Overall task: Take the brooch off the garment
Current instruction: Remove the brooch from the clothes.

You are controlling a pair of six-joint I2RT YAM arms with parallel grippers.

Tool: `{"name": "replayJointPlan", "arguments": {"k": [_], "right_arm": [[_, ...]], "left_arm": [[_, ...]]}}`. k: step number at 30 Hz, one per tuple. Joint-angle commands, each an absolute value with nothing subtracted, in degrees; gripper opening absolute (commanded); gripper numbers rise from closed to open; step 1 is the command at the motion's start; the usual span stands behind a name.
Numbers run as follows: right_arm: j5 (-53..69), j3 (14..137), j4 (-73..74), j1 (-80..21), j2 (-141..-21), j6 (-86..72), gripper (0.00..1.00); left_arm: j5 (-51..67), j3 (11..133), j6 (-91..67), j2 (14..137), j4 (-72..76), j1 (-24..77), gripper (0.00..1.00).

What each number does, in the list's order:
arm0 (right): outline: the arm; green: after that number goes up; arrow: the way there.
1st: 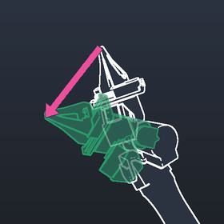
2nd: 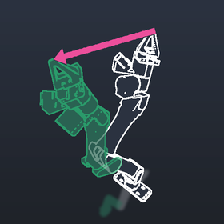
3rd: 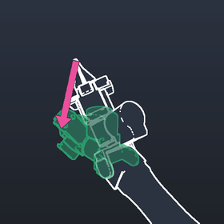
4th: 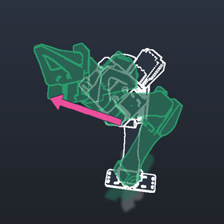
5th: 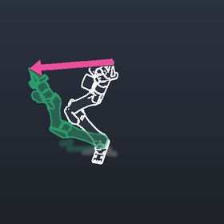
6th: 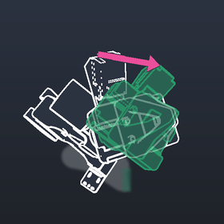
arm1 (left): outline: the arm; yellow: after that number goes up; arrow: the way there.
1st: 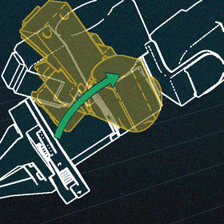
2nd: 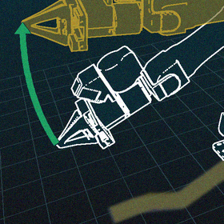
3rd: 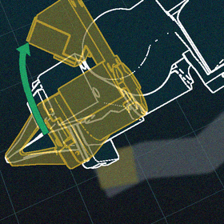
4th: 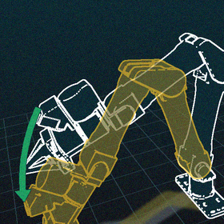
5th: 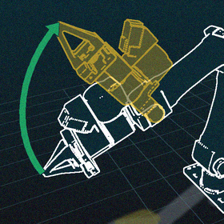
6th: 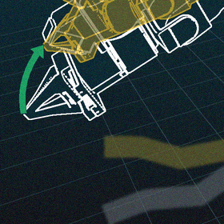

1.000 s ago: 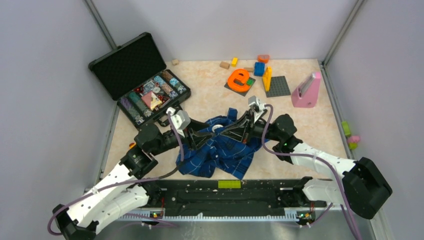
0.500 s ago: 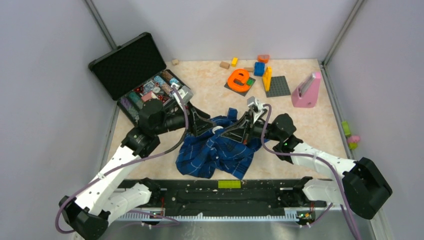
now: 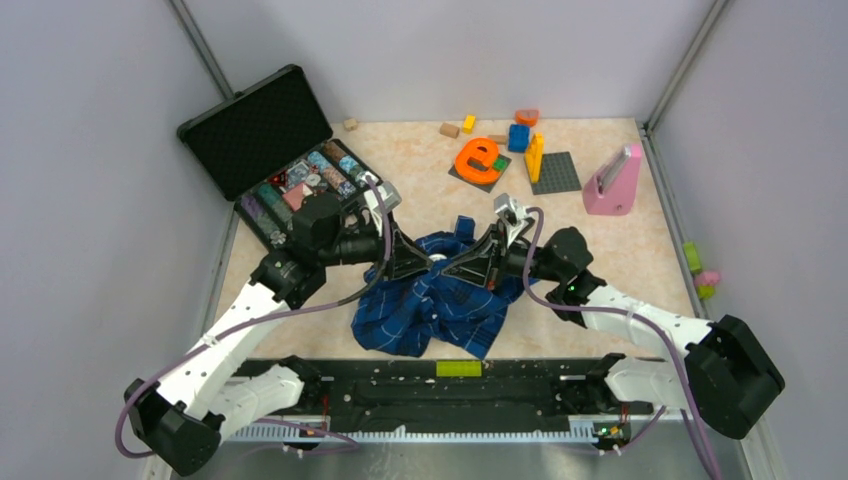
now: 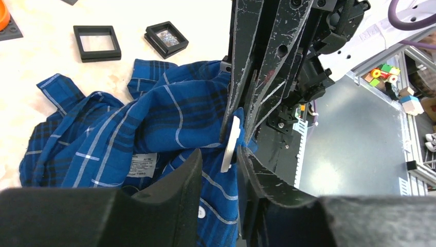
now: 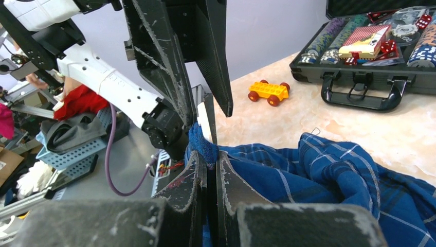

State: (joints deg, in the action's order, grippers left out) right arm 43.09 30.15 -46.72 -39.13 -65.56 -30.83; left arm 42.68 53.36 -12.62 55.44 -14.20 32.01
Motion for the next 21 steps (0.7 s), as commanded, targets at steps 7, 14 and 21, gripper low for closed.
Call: {"name": "replayJointPlan", "arguments": {"k": [7,14,21], "right_arm": [[45.1,34.0,-48.1,-38.3,-65.6,-32.2,0.02],[40.2,34.8,-38.6,-38.3,-64.6,-27.6,0.73],[32.0,39.5,-29.7,-42.0,-69.1,-22.2,0.55]], "left_arm": [[39.7,56.6,-8.9,56.2,-14.6,31.8,0.0],[25.7,56.8,-10.3,54.4,-17.6,31.9,0.0],[24.3,58.0,-13.0,54.7,-19.6,31.9,0.0]]}}
